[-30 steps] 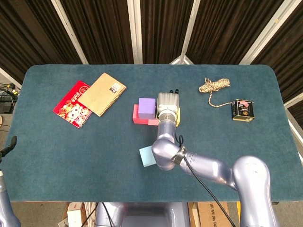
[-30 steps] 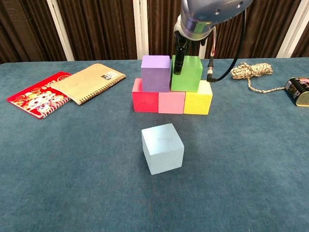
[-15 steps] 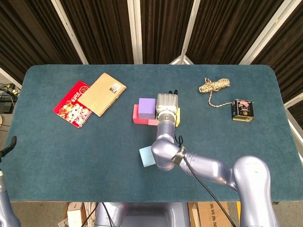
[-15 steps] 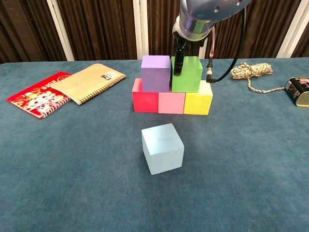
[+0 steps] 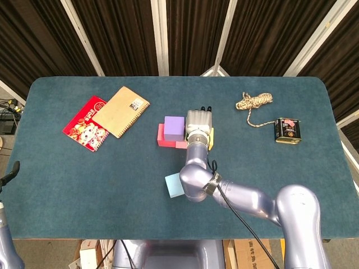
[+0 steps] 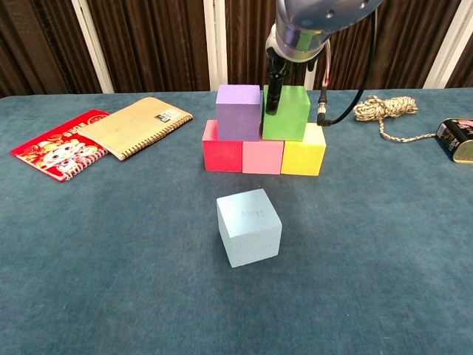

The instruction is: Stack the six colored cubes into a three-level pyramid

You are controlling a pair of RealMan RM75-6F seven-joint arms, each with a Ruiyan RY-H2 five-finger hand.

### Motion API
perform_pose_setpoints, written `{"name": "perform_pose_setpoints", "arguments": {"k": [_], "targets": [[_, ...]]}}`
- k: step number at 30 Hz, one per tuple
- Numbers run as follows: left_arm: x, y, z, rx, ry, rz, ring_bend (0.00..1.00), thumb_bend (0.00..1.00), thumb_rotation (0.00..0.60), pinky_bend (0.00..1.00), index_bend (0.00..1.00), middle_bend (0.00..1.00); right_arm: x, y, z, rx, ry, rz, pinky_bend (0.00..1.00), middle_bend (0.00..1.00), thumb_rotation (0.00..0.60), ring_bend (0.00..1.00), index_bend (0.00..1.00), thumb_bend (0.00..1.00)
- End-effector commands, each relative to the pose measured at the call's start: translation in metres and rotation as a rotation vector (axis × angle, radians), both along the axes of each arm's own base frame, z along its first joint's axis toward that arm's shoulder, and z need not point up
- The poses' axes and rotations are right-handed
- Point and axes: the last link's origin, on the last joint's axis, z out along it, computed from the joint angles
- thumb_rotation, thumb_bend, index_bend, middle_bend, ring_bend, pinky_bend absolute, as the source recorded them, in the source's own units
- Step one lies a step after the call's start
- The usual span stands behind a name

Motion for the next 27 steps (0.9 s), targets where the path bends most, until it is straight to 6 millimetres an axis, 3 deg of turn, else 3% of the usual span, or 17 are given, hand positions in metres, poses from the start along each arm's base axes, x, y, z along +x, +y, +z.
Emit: {"name": "perform_pose_setpoints", "arguments": {"k": [1,8,15,27], "targets": [[0.0000,0.0000,-0.0002,0.000,0.000,0.000,0.00,0.31,0.600,0.00,0.07,0.10,0.0002,0.0006,0.0001,0.008,0.002,-0.002,0.00,0.23,0.600,0.09,0.28,0.67],[-0.0001,0.0000,0.0001,0.002,0.000,0.001,0.00,0.31,0.600,0.00,0.07,0.10,0.0003,0.0006,0.0004,0.010,0.001,-0.003,0.00,0.23,0.600,0.09,0.27,0.67],[0.0000,0.0002,-0.0004,0.000,0.001,0.000,0.00,0.31,0.600,0.00,0.07,0.10,0.0006,0.0010,0.0011,0.016,-0.001,-0.008,0.00,0.22,0.600,0.08,0.22,0.58],[0.0001,0.0004,-0.0007,0.000,0.002,0.000,0.00,0.31,0.600,0.00,0.07,0.10,0.0015,0.0031,0.0015,0.042,0.008,-0.016,0.00,0.22,0.600,0.06,0.20,0.58]]}}
